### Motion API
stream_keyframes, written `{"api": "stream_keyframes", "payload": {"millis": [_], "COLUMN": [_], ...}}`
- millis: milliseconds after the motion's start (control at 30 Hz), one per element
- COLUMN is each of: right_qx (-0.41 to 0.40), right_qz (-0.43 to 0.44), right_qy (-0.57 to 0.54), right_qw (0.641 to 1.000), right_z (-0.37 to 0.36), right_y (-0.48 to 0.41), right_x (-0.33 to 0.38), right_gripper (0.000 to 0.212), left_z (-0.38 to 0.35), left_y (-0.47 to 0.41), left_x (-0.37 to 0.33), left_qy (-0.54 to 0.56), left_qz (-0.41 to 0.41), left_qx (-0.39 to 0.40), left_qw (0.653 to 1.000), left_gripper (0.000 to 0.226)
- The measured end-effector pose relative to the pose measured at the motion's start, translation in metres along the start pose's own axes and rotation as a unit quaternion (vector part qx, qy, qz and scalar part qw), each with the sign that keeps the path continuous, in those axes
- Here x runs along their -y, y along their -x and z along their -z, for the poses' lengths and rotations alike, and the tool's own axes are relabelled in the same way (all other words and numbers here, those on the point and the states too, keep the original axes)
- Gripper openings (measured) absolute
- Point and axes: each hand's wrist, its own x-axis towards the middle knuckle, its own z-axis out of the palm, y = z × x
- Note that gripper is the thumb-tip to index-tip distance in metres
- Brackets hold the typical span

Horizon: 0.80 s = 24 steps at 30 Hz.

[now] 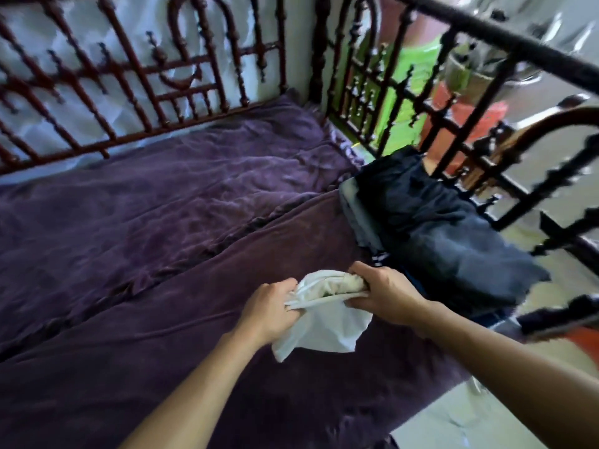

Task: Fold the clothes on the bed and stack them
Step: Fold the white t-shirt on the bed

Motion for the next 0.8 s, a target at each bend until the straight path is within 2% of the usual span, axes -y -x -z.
{"api": "stream_keyframes", "payload": {"millis": [133, 267, 300, 400, 500, 567, 667, 800], "right_qx": [-0.030, -0.037, -0.036, -0.025, -0.004, 0.008, 0.029, 0.015], "right_qz": [-0.025, -0.031, -0.036, -0.054, -0.072, -0.089, -0.120, -0.144], "right_qy": [-0.052, -0.073, -0.071, -0.040, 0.000, 0.037, 0.071, 0.122], "right_qw": [0.998, 0.996, 0.996, 0.997, 0.997, 0.995, 0.990, 0.982], "right_z": [0.068, 0.143, 0.162, 0.218, 0.258, 0.270, 0.266, 0.225], "right_y": [0.038, 0.064, 0.067, 0.074, 0.068, 0.054, 0.022, -0.027], "right_x": [-0.074, -0.135, -0.147, -0.175, -0.200, -0.217, -0.239, -0.269], "right_gripper": [0.044, 0.037, 0.035, 0.034, 0.038, 0.049, 0.057, 0.046], "left_z": [-0.035, -0.062, -0.067, -0.082, -0.098, -0.109, -0.129, -0.164], "left_y": [-0.029, -0.056, -0.063, -0.084, -0.105, -0.121, -0.152, -0.203], "left_x": [-0.089, -0.174, -0.192, -0.239, -0.273, -0.287, -0.289, -0.263], "left_qy": [0.031, 0.124, 0.154, 0.243, 0.313, 0.346, 0.383, 0.329], "left_qz": [-0.014, -0.015, -0.016, -0.008, 0.002, 0.017, 0.069, 0.157], "left_qx": [-0.016, 0.001, 0.010, 0.040, 0.061, 0.069, 0.065, 0.027], "left_qw": [0.999, 0.992, 0.988, 0.969, 0.948, 0.935, 0.919, 0.931], "left_gripper": [0.029, 0.022, 0.021, 0.037, 0.025, 0.018, 0.020, 0.024]}}
